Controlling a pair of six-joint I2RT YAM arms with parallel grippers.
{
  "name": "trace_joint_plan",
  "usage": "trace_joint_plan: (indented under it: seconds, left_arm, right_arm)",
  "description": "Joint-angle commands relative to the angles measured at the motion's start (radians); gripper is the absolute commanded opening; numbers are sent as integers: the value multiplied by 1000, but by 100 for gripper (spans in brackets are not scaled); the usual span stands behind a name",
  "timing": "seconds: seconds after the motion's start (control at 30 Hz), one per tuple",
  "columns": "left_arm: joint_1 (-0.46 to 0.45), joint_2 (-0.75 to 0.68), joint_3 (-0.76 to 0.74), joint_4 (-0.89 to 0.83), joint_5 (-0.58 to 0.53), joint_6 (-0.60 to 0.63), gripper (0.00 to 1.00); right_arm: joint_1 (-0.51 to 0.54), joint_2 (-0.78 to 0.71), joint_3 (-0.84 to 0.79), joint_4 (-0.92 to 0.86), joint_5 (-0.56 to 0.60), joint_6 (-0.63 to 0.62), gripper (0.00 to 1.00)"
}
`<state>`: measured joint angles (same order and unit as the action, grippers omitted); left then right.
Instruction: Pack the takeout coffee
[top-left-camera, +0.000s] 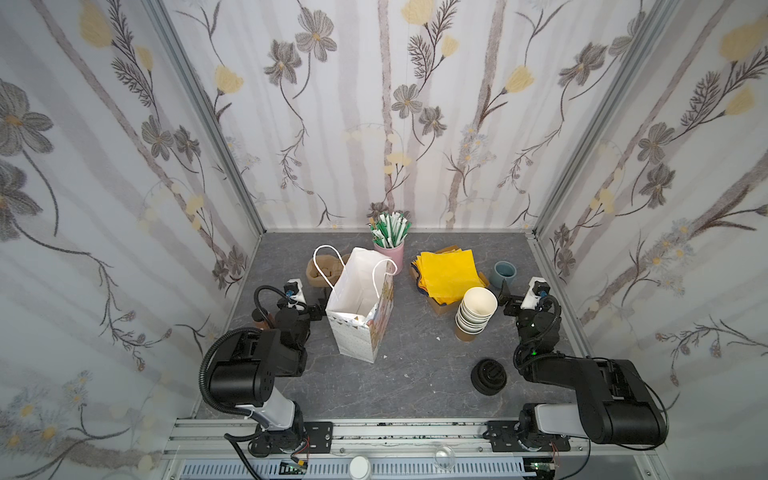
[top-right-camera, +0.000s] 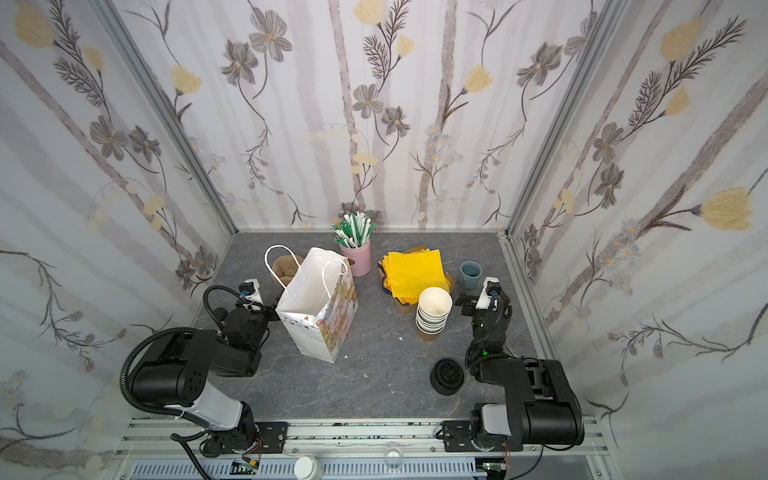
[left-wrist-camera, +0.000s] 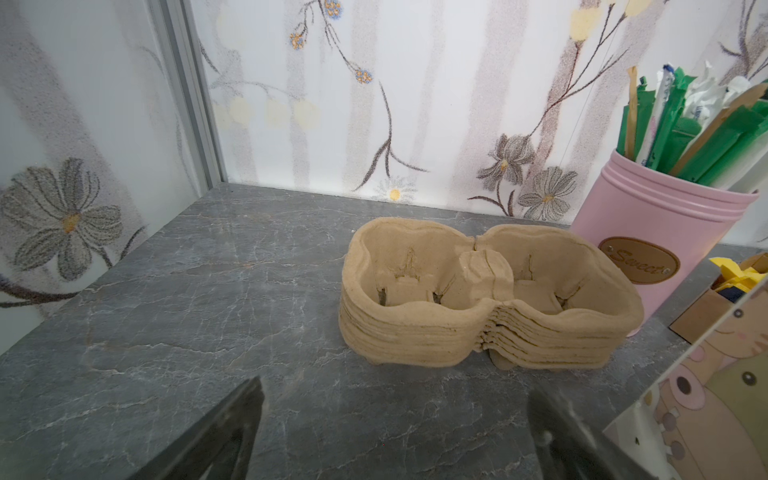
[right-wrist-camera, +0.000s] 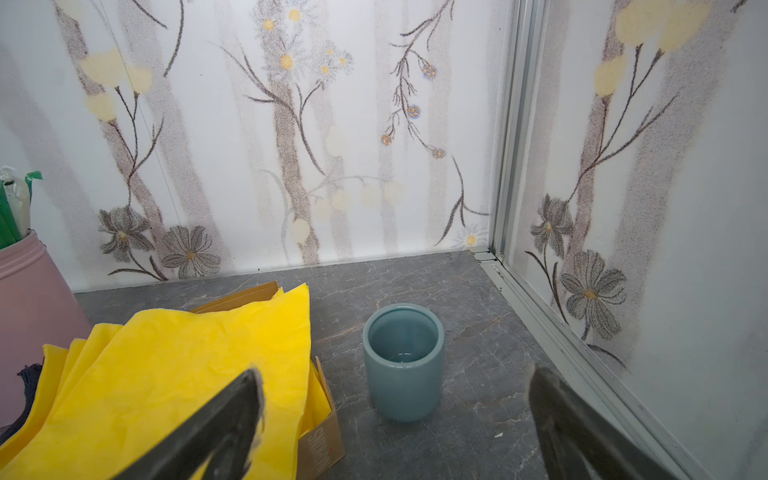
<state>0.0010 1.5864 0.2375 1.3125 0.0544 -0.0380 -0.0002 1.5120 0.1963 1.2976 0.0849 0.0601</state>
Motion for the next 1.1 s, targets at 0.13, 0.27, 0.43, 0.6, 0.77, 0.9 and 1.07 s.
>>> trace_joint_plan:
  seconds: [0.13,0.27,0.43,0.6,0.77,0.9,1.07]
  left_arm:
    - [7,-102,-18,-17,-62,-35,100]
    - [8,-283,-35,-127,-125,-50,100]
    - [11,-544,39,-447,-237,-3,100]
    - [13,-731,145,-684,-196,-11,100]
    - [13,-790,401,-981,-87,-58,100]
    - [-3,-755,591,-1104,45,-54,100]
    - [-112,-714,772,-1161,100,26,100]
  right_arm:
    - [2,-108,-6,-53,69,21,100]
    - [2,-327,8,-282,147,30,100]
    - [-16,-617,141,-852,264,203,100]
    - [-55,-707,323,-1357,216,351,100]
    - [-56,-743,480,-1622,65,456,100]
    - [-56,-696,644,-1848,22,551,98]
    - [-29,-608,823,-2086,-45,581,96]
